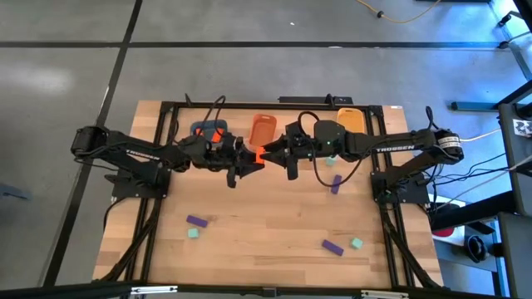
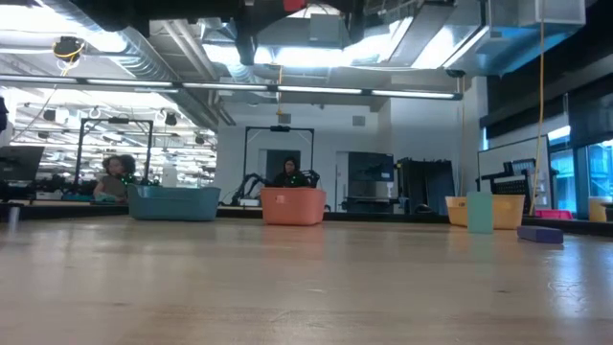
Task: Sort & place blocks by color
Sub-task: Put the orange gamepiece into the blue bin
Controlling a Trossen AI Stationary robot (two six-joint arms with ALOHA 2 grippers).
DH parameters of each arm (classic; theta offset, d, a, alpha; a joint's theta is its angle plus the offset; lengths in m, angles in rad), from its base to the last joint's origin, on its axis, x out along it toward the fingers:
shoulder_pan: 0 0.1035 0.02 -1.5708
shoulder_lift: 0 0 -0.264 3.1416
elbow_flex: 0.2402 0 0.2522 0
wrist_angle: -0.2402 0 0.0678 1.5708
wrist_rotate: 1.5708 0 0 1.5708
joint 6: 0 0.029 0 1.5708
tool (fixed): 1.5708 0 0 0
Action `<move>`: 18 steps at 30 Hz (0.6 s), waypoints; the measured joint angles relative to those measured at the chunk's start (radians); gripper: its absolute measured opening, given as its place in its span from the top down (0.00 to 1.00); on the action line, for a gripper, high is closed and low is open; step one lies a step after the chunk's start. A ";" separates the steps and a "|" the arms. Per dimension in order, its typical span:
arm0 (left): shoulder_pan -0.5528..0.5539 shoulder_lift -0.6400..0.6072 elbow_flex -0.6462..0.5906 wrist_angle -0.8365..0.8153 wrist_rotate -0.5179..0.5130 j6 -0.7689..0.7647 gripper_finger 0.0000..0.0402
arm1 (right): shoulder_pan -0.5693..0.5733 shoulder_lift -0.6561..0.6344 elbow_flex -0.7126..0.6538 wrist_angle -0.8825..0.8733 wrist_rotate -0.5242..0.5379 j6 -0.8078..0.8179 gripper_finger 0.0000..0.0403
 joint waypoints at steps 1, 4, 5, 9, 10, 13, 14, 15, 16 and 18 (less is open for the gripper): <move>0.000 0.000 0.000 0.000 0.000 0.000 0.68 | 0.000 0.000 0.000 0.000 -0.001 0.000 0.66; 0.000 0.000 0.000 -0.001 0.014 0.000 0.68 | 0.000 0.000 0.000 0.000 -0.010 0.000 0.66; 0.000 0.000 0.000 -0.004 0.018 0.000 0.68 | 0.000 0.000 0.000 0.000 -0.010 0.000 0.66; 0.006 -0.006 0.001 -0.040 0.052 0.004 0.68 | 0.000 0.001 -0.001 0.000 -0.027 0.031 0.53; 0.011 -0.014 0.001 -0.053 0.068 0.007 0.68 | 0.001 0.001 -0.001 0.002 -0.034 0.034 0.49; 0.038 -0.058 0.001 -0.130 0.121 0.029 0.68 | -0.002 -0.017 0.000 -0.021 -0.057 0.029 0.38; 0.050 -0.082 0.001 -0.171 0.125 0.036 0.69 | -0.007 -0.031 0.000 -0.039 -0.063 0.026 0.36; 0.062 -0.113 0.000 -0.226 0.125 0.050 0.69 | -0.010 -0.048 0.000 -0.068 -0.068 0.026 0.34; 0.074 -0.145 -0.001 -0.273 0.123 0.066 0.68 | -0.014 -0.066 0.000 -0.098 -0.071 0.026 0.33; 0.101 -0.219 0.000 -0.379 0.120 0.104 0.69 | -0.021 -0.107 0.000 -0.189 -0.071 0.024 0.32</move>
